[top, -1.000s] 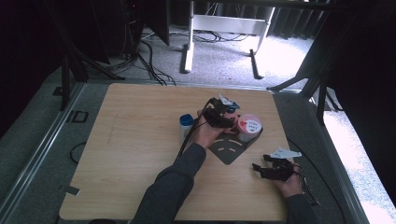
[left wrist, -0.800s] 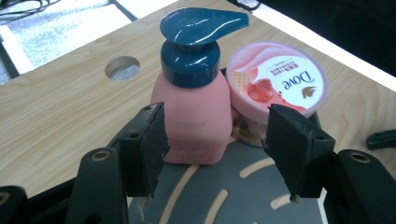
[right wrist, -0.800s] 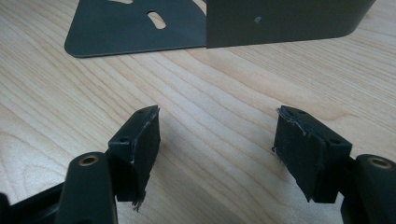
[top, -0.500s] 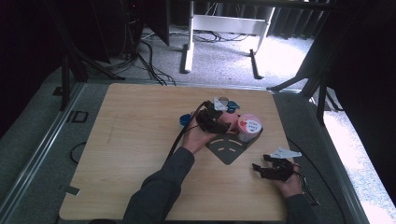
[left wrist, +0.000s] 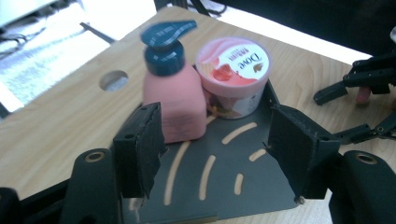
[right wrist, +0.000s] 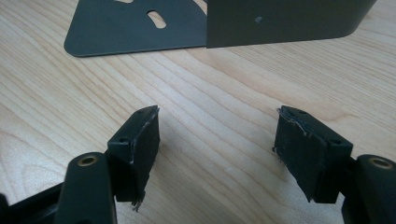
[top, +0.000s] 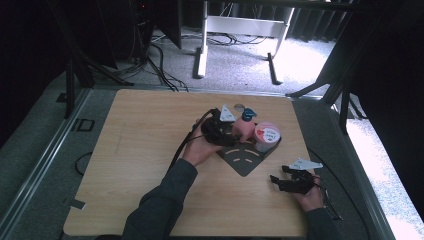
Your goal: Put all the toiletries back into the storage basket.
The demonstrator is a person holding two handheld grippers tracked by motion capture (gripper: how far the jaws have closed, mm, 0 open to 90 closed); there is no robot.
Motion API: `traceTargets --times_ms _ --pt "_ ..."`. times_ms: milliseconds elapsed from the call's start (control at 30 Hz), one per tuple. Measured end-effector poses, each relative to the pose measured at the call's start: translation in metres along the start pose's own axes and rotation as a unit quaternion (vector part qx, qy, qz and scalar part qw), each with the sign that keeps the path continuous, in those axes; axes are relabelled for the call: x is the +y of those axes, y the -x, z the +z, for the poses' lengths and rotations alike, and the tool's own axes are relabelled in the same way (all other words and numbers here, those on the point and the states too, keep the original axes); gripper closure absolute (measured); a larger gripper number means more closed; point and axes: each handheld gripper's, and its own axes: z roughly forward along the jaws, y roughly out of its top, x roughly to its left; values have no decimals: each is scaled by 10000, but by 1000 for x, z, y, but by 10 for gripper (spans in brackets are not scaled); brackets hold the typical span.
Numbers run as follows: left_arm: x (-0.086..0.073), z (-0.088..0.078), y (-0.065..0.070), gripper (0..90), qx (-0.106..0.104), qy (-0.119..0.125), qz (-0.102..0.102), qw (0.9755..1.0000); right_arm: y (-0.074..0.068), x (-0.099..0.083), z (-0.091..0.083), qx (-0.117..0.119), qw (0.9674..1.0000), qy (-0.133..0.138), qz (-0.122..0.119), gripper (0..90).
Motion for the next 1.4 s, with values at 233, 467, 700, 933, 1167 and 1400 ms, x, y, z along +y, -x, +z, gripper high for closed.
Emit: traceTargets --times_ms 233,467,700,933,1167,1400 --pt "-2 -24 -13 321 65 265 -59 9996 0 0 0 -7 10000 5 0 306" --pt "-8 -37 -26 305 254 273 -84 9993 0 0 0 -5 10000 1 3 306" --pt "-16 -45 -38 305 479 123 -166 9986 0 0 0 -2 10000 1 4 306" --pt "-26 -46 -45 341 531 -93 -227 9983 0 0 0 0 10000 0 0 306" --pt "-39 -48 -51 430 513 -205 -344 9979 0 0 0 2 10000 -2 10 306" --pt "-40 -50 -51 518 496 -406 -346 9973 0 0 0 0 10000 -2 9 306"
